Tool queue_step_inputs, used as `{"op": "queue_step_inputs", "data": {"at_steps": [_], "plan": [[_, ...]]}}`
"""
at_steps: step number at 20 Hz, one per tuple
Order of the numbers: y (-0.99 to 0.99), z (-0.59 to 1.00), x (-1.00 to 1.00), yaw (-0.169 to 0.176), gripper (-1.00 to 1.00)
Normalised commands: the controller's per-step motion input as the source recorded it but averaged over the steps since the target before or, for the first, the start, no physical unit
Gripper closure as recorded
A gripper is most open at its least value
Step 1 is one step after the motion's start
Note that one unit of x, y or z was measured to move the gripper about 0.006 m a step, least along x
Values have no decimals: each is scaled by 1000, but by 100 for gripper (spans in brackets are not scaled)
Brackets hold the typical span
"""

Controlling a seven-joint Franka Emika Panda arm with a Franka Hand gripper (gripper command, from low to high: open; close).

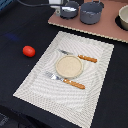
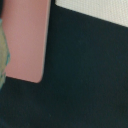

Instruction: Place the pan onto the stove and place the fish and sausage into the pan.

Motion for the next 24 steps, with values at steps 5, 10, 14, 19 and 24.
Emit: {"op": "queue_step_inputs", "data": {"at_steps": [5,10,14,19,24], "plan": [[-860,-183,-353,-32,-100],[-825,-149,-378,-41,-100],[-842,-11,-281,-39,-100],[-773,-67,-160,-40,-100],[-476,-250,-114,-9,-100]]}}
